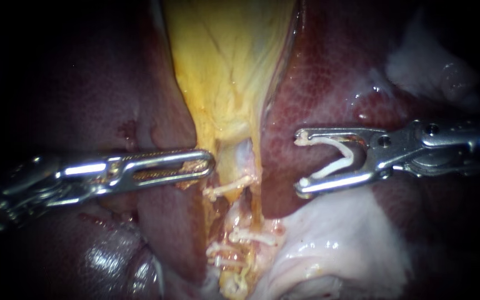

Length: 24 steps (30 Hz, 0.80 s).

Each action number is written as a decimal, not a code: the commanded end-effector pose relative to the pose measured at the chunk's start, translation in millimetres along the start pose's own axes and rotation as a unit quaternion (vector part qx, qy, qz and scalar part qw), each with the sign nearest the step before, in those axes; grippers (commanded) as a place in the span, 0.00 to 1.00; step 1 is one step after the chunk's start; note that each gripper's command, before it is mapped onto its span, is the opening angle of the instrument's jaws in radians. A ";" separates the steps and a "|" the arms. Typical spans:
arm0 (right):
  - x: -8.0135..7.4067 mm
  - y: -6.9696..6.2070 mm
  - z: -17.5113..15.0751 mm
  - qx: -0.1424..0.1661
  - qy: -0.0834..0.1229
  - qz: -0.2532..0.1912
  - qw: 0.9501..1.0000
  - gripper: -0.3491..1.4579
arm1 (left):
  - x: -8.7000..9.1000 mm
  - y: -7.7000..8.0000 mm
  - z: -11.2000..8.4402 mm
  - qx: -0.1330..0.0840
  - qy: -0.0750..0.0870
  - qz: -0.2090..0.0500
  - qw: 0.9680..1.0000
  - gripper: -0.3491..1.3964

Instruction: Clipping second clip right tube

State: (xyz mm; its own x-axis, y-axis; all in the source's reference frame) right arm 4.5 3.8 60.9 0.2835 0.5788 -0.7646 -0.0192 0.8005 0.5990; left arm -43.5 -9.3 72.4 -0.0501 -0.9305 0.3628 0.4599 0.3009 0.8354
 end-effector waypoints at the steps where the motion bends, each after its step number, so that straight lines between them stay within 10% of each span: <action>1: -0.1 0.0 0.0 0.000 0.000 0.000 1.000 0.52 | -0.1 -0.1 -0.2 0.001 0.000 0.000 1.000 0.00; 7: -1.8 -0.3 1.0 0.006 -0.004 -0.006 1.000 0.52 | -3.5 -0.6 -4.6 -0.004 -0.003 -0.010 1.000 0.00; 12: -6.7 0.0 4.6 0.017 -0.027 0.014 0.999 0.52 | -6.4 -1.0 -8.6 -0.007 -0.023 -0.023 0.999 0.00; 24: -15.6 3.5 12.1 0.012 -0.069 0.050 0.996 0.52 | -6.5 -1.4 -9.6 -0.008 -0.026 -0.024 0.999 0.00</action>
State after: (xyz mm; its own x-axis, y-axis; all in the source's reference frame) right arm 11.9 -4.4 78.2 0.4109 0.6312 -0.6579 -0.0349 0.7320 0.6805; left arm -35.3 -5.6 64.9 -0.1193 -0.9316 0.3433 0.4699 0.2516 0.8461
